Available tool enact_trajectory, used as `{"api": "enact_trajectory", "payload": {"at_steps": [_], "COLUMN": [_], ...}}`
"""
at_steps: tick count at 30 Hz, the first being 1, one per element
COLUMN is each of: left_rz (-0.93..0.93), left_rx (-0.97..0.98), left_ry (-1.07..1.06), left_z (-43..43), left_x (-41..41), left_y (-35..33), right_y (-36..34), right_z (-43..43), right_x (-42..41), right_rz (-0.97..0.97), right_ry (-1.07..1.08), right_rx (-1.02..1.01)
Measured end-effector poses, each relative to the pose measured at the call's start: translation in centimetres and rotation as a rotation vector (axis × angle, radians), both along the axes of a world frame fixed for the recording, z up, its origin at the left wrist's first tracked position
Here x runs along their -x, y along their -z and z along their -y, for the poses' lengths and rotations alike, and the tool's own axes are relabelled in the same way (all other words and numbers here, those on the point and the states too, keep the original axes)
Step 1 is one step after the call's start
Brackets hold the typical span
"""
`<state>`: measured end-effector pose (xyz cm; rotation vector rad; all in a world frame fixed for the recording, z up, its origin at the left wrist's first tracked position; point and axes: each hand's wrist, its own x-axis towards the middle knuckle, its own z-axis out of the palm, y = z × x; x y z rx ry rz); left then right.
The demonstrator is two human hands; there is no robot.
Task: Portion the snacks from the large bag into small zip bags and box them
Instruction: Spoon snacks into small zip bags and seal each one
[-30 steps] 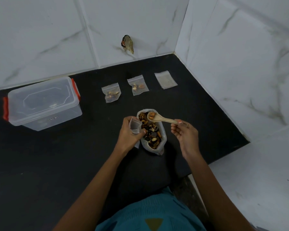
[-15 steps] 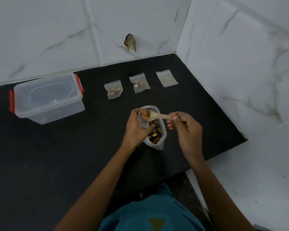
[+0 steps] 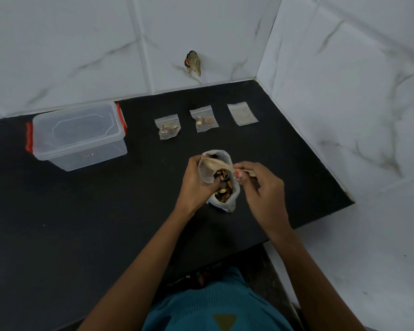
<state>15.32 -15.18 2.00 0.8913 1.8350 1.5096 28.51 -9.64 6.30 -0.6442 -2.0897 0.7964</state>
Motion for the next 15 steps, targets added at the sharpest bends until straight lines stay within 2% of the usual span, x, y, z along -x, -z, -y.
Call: {"api": "enact_trajectory", "payload": {"at_steps": [4, 9, 15], "left_rz": [0.006, 0.002, 0.034], "left_rx": [0.014, 0.038, 0.085], "left_ry": [-0.007, -0.028, -0.015], "left_z": [0.2, 0.6, 0.8], "left_x": [0.3, 0.9, 2.0], "left_y": [0.3, 1.4, 3.0], "right_y": [0.0, 0.6, 4.3], "right_z": [-0.1, -1.0, -2.7], "right_x": [-0.3, -0.4, 0.3], "right_rz": [-0.067, -0.220, -0.114], "right_ry": [0.063, 0.225, 0.381], "right_rx": [0.206, 0.594, 0.590]}}
